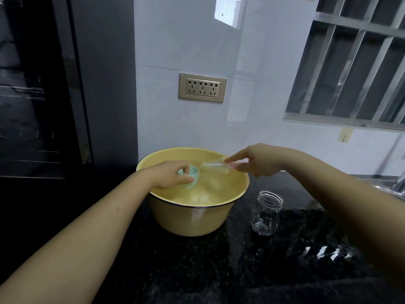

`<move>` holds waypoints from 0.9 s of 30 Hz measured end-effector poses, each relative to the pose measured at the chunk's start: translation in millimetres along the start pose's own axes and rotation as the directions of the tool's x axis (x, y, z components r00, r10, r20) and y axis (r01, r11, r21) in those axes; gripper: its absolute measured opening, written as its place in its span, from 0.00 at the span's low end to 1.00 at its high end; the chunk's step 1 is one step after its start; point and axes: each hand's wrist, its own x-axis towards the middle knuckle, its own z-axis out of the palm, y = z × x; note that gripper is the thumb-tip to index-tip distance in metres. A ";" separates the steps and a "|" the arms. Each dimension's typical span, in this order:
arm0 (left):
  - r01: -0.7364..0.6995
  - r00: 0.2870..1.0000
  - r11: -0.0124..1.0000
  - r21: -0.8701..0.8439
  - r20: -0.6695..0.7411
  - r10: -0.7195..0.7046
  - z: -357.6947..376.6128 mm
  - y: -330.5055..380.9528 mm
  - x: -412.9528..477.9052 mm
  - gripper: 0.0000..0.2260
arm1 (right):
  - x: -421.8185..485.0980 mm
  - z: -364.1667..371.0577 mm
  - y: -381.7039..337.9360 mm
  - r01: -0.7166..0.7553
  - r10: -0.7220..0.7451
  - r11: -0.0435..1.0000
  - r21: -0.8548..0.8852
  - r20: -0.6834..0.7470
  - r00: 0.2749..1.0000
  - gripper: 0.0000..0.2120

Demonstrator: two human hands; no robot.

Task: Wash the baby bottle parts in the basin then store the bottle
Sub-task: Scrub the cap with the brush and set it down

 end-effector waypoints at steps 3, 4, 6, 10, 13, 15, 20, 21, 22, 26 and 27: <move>-0.047 0.999 0.999 -0.009 -0.009 0.047 -0.3 -2.0 2.4 0.08 | 4.0 12.4 -8.9 -0.029 0.018 0.958 -0.284 -0.041 0.999 0.20; -0.051 0.998 0.999 -0.014 -0.028 0.050 -1.1 -1.8 2.3 0.08 | 5.4 16.1 -12.5 -0.029 0.018 0.936 -0.350 -0.035 0.999 0.20; -0.051 0.995 0.998 -0.034 -0.083 0.048 -2.4 -1.6 2.6 0.07 | 8.5 21.8 -19.7 0.004 -0.002 0.897 -0.442 0.006 1.000 0.18; 0.035 0.998 0.996 -0.081 -0.056 -0.039 -5.1 0.8 0.3 0.10 | 15.9 30.3 -35.1 0.053 -0.026 0.855 -0.515 0.059 0.998 0.17; 0.074 0.996 0.989 -0.130 -0.033 -0.079 -6.7 2.4 -0.4 0.14 | 20.3 36.5 -40.8 0.079 -0.046 0.858 -0.508 0.077 0.996 0.18; 0.111 0.992 0.975 -0.192 -0.039 -0.121 -8.9 5.8 -0.3 0.11 | 20.9 39.9 -41.2 0.080 -0.051 0.870 -0.487 0.072 0.996 0.19; 0.226 0.963 0.884 -0.408 -0.042 -0.266 -12.9 8.4 -1.4 0.07 | 14.6 42.1 -33.1 -0.053 0.009 0.951 -0.304 -0.146 0.989 0.19; 0.241 0.957 0.859 -0.452 -0.038 -0.288 -12.6 8.7 -1.5 0.07 | 11.9 43.0 -31.3 -0.076 0.028 0.966 -0.247 -0.190 0.981 0.20; 0.254 0.950 0.833 -0.492 -0.032 -0.309 -12.4 9.0 -1.5 0.06 | 9.1 43.7 -30.4 -0.088 0.044 0.977 -0.192 -0.224 0.974 0.21; 0.286 0.926 0.718 -0.635 -0.010 -0.377 -10.5 12.9 -2.1 0.05 | -7.4 45.1 -35.8 -0.042 0.033 0.999 -0.025 -0.295 0.955 0.23; 0.282 0.922 0.689 -0.668 -0.010 -0.386 -10.2 15.0 -2.7 0.05 | -12.0 45.6 -39.5 -0.019 0.014 1.000 -0.012 -0.296 0.955 0.23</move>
